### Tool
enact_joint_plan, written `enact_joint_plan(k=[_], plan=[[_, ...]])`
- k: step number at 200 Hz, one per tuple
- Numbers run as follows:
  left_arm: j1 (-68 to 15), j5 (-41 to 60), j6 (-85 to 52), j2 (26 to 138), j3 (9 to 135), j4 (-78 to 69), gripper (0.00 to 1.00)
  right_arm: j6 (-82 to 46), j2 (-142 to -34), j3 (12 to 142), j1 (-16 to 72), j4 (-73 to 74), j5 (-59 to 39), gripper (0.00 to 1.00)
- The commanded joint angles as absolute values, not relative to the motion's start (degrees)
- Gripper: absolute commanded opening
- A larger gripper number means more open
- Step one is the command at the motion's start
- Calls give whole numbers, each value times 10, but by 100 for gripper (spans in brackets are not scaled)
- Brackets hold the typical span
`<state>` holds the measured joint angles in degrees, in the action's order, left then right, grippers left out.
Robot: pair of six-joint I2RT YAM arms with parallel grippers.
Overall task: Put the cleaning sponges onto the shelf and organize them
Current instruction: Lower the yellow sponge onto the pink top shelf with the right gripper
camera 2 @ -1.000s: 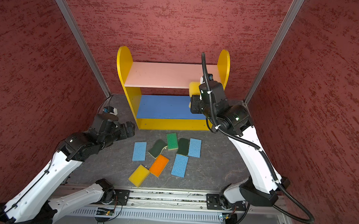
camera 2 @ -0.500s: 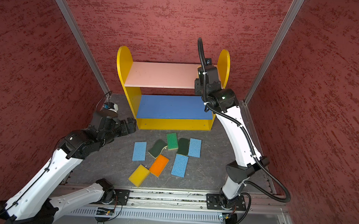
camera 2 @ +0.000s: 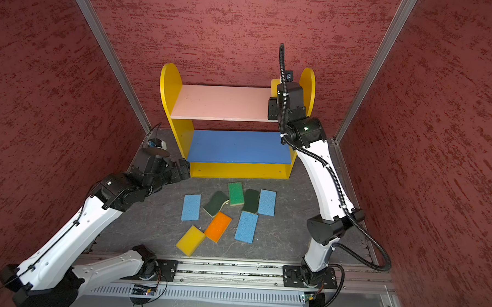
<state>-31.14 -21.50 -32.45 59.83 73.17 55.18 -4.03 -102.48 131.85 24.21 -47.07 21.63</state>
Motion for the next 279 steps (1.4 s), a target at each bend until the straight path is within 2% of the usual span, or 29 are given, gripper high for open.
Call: enact_joint_plan(k=[1,84,163,214,260,279], plan=[[-300,-224,-327,596,732,547,99,-32,-1046,1327,237,-454,200,51],[-251,-190,-330,588,713,541,100,-22,-1065,1327,235,-450,218,53],[-248,-184,-338,593,698,536,99,-21,-1079,1327,235,-459,235,66],[-246,-172,-344,594,698,538,100,-19,-1090,1339,234,-465,241,70],[-246,-168,-345,595,698,539,100,-13,-1097,1346,234,-461,256,80],[-246,-166,-350,595,696,541,100,-16,-1099,1349,235,-459,255,81]])
